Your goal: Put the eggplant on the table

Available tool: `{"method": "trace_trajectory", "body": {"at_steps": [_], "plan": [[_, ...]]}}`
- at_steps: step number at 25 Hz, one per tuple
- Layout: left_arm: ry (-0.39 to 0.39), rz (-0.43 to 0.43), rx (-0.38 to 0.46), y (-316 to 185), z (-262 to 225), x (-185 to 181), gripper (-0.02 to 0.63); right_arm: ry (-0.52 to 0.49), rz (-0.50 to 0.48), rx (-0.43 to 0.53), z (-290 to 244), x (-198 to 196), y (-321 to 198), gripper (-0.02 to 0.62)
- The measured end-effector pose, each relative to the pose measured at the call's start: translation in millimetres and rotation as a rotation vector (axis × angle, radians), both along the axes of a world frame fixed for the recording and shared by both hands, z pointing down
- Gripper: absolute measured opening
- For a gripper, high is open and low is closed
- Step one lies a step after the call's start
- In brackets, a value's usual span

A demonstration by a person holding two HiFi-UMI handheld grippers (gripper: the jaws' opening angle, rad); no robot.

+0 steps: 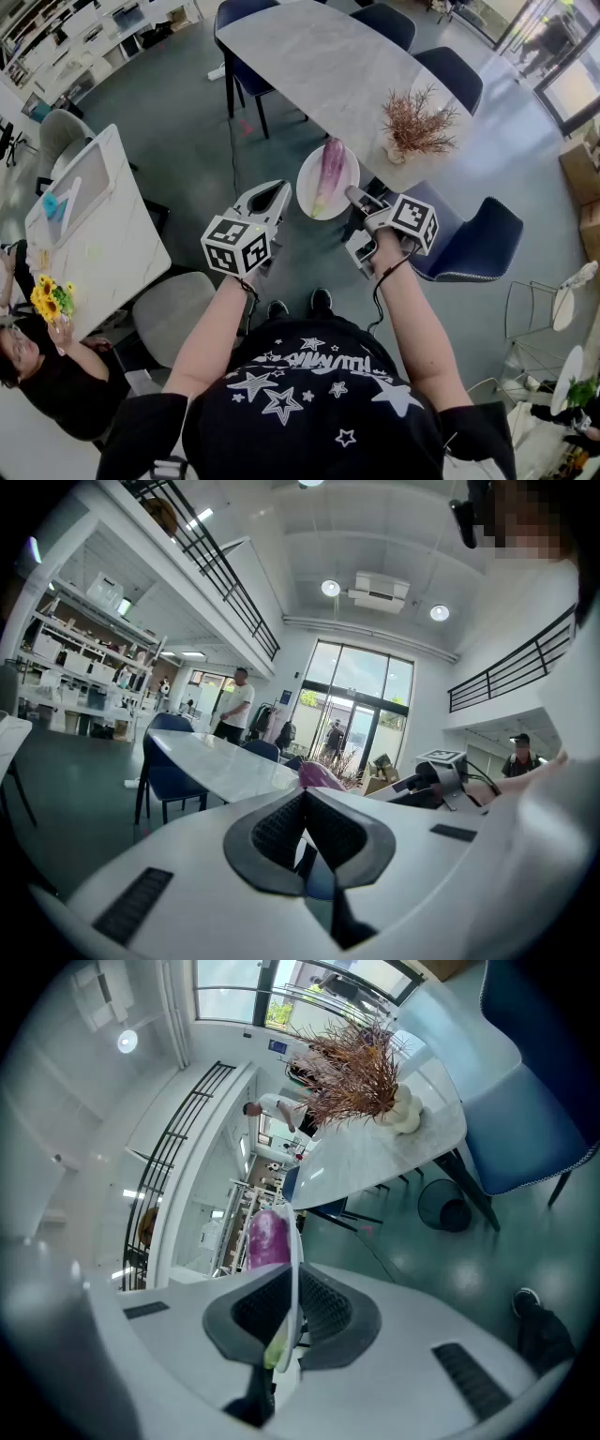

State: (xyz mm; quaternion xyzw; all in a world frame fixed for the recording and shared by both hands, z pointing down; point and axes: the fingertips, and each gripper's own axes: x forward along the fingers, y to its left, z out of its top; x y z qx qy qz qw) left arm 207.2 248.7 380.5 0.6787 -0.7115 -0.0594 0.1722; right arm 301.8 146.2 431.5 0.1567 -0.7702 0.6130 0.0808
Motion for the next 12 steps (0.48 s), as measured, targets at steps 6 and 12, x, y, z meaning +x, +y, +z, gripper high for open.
{"method": "trace_trajectory", "body": {"at_steps": [6, 12], "plan": [[-0.005, -0.005, 0.001, -2.0, 0.0, -3.7, 0.008, -0.025, 0.005, -0.023, -3.1, -2.6, 0.1, 0.026], [-0.012, -0.008, 0.006, -2.0, -3.1, -3.5, 0.008, -0.022, -0.005, -0.017, -3.0, -3.7, 0.3, 0.026]]}}
